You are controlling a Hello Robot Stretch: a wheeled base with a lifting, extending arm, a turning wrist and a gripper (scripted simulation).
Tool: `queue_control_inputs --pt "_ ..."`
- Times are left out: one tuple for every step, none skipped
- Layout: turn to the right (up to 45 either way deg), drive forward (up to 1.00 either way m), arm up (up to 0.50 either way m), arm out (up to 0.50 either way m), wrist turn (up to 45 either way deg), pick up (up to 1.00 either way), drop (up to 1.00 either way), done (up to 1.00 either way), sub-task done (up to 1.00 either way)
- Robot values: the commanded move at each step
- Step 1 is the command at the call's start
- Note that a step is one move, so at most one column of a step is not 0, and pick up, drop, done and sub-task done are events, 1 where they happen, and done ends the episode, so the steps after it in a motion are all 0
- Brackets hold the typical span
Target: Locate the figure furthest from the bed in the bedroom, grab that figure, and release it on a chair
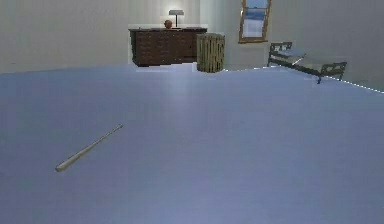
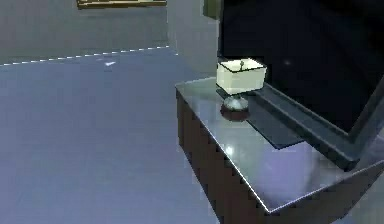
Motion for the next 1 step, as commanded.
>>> queue_control_inputs --pt "33.0 0.00 0.00 0.00 0.0 0.00 0.00 0.00 0.00"
